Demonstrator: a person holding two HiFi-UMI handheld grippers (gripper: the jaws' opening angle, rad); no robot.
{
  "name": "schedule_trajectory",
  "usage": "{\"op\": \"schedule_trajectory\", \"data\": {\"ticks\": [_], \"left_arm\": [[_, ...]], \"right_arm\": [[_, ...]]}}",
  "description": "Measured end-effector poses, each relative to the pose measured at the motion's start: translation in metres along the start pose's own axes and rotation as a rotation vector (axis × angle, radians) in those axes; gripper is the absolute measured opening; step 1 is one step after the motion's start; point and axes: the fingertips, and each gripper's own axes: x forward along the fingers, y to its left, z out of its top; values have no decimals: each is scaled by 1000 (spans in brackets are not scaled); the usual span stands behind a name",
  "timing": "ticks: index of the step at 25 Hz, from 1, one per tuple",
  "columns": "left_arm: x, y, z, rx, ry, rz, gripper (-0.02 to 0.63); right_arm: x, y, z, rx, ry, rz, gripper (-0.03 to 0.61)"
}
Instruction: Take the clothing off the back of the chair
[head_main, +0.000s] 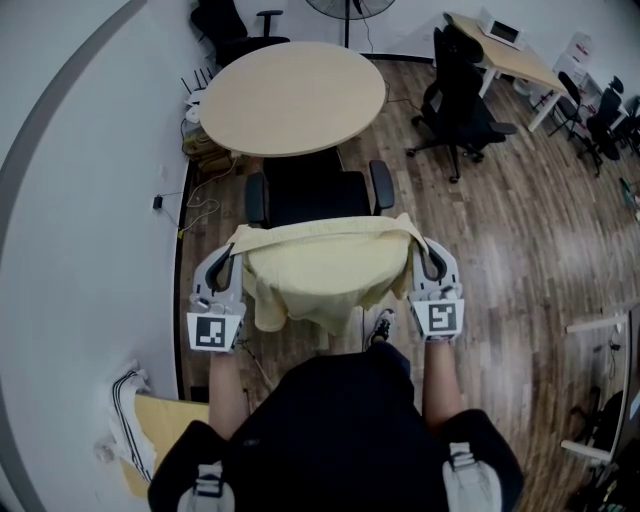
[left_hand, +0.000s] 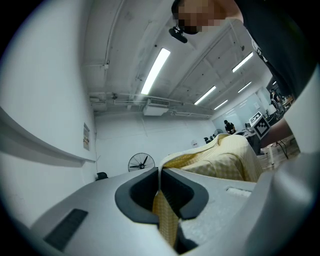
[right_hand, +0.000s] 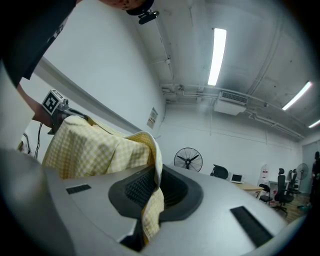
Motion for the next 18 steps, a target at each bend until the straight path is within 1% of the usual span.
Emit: {"op": "schedule_trajectory", "data": {"ticks": [4, 11, 18], "left_arm": [[-7, -5, -1, -6, -7, -1, 11], [-20, -12, 0, -14, -22, -9, 11], [-33, -19, -5, -30, -13, -24, 11]], "right_arm": [[-9, 2, 1, -9, -14, 2, 9], [-23, 7, 4, -21, 2, -6, 8], [-39, 16, 5, -28, 1, -17, 8]]}}
